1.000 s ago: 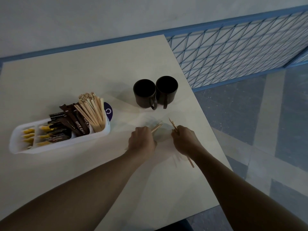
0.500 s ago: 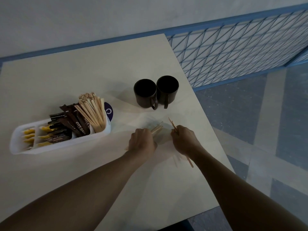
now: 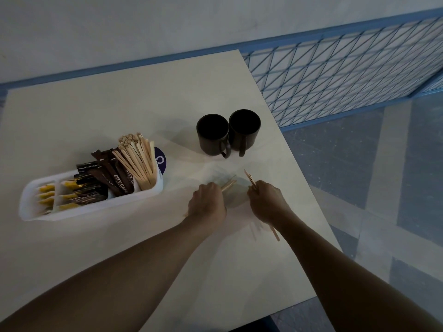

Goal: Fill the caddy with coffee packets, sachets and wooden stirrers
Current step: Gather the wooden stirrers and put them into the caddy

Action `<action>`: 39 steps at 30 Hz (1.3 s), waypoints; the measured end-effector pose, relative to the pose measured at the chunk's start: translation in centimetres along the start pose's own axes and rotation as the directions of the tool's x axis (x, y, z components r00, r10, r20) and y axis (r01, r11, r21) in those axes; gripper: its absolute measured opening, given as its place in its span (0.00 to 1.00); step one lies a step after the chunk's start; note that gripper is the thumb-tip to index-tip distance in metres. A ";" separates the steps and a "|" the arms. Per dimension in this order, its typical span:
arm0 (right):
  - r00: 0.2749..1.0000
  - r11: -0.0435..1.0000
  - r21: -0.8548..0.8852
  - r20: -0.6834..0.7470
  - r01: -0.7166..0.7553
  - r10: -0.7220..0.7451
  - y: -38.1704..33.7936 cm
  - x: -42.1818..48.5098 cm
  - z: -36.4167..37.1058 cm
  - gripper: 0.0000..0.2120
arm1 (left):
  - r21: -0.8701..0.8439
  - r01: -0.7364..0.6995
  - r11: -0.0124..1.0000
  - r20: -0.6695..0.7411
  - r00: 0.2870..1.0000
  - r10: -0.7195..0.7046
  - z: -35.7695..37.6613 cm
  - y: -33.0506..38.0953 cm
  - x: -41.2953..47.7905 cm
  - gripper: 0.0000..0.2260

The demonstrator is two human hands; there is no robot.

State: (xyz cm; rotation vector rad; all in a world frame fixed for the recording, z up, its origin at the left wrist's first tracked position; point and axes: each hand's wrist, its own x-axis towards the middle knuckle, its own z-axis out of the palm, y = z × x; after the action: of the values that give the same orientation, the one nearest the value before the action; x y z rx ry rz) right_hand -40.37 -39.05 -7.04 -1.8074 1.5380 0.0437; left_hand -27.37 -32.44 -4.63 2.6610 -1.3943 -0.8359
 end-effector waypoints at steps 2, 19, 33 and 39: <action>1.000 1.000 0.008 0.004 -0.002 0.002 -0.1 -0.2 0.1 0.13 | 0.013 0.000 1.000 -0.013 1.000 0.000 0.0 0.0 -0.1 0.15; 1.000 1.000 0.028 -0.003 -0.015 0.015 -0.5 -1.1 0.8 0.13 | 0.007 -0.028 1.000 0.006 1.000 0.028 -0.1 -1.8 -0.4 0.14; 1.000 0.999 0.034 0.018 -0.009 0.008 -2.1 -1.8 2.0 0.13 | -0.139 0.029 0.990 -0.032 0.999 -0.034 -0.1 -3.8 -0.4 0.15; 1.000 0.998 0.063 0.007 -0.031 0.031 -4.3 -1.9 3.9 0.14 | -0.295 0.093 0.951 -0.037 0.993 -0.109 -0.8 -5.7 -0.8 0.15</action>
State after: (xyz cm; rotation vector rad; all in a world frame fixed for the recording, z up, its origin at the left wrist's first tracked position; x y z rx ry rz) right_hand -35.47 -35.33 -6.78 -1.7326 1.5463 0.0149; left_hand -23.06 -28.53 -5.09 2.5214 -1.0357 -0.8941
